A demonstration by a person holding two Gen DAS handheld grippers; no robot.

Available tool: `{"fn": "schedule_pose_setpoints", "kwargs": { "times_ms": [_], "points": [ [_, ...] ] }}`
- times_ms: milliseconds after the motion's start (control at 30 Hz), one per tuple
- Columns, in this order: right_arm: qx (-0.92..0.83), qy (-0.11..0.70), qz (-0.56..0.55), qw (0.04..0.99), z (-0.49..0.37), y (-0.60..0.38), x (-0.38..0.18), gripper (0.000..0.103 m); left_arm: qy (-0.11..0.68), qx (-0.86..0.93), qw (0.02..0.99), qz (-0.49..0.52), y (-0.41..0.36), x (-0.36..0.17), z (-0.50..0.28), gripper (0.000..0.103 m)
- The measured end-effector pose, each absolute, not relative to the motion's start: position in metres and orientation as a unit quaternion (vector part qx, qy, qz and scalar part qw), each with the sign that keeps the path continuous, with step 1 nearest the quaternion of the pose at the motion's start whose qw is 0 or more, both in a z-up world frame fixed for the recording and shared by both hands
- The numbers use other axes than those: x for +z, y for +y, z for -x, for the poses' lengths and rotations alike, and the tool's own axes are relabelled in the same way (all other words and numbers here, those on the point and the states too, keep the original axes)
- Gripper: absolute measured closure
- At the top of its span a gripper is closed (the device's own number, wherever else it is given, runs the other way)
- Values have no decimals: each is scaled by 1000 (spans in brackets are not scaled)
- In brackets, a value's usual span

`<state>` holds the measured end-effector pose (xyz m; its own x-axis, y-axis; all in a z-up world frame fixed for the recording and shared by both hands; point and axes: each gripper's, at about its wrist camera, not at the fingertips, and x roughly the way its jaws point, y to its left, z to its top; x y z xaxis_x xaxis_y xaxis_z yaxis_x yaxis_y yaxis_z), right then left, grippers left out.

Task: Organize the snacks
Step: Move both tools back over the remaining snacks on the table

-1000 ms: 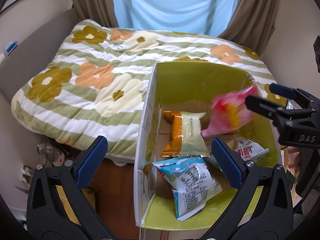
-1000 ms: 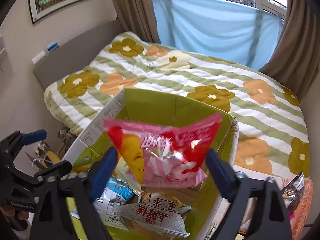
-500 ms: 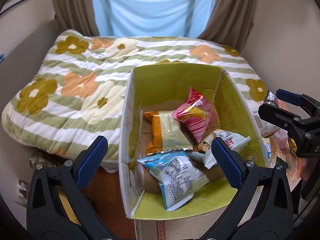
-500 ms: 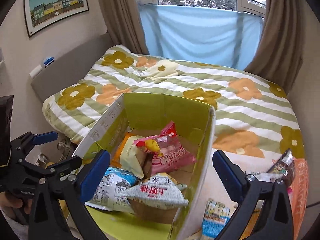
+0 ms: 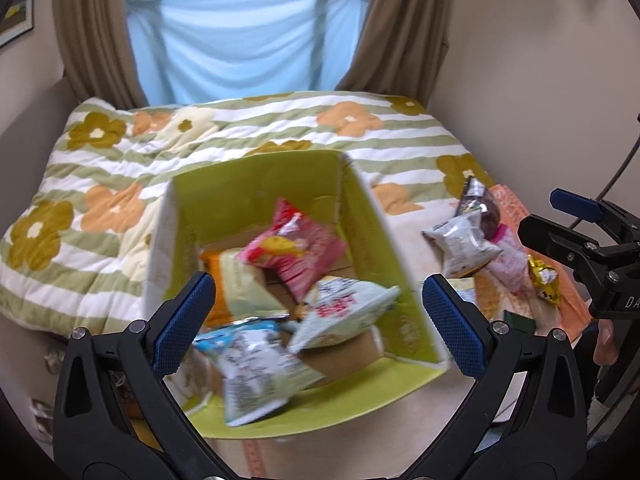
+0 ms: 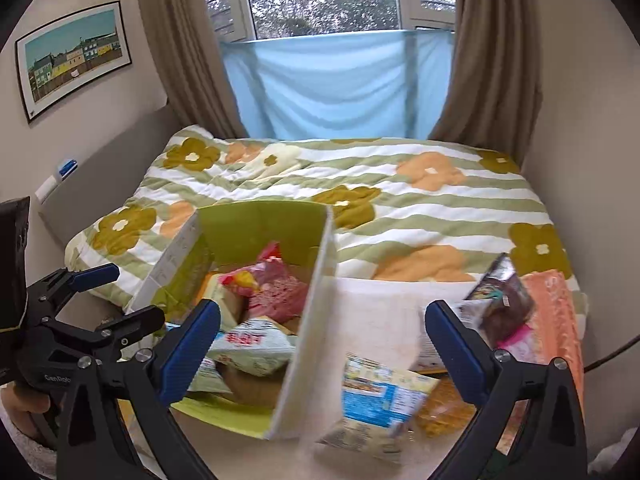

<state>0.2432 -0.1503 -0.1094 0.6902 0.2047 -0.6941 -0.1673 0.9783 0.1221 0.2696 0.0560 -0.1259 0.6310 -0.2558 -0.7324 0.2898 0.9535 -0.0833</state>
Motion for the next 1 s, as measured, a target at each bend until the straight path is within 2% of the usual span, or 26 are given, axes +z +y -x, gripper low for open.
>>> {"fn": "schedule_pose_setpoints", "kwargs": {
  "times_ms": [433,667,1000],
  "points": [
    [59,380,-36,922,-188,-293,-105,1,425,-178,887,-31,-75,-138,-232,1],
    [76,404,-37,911,-175,-350,-130,1,446,-128,886,-19,-113,-166,-215,1],
    [131,451,-32,882,-181,-396,-198,1,489,-61,868,-61,-152,-224,-213,1]
  ]
}}
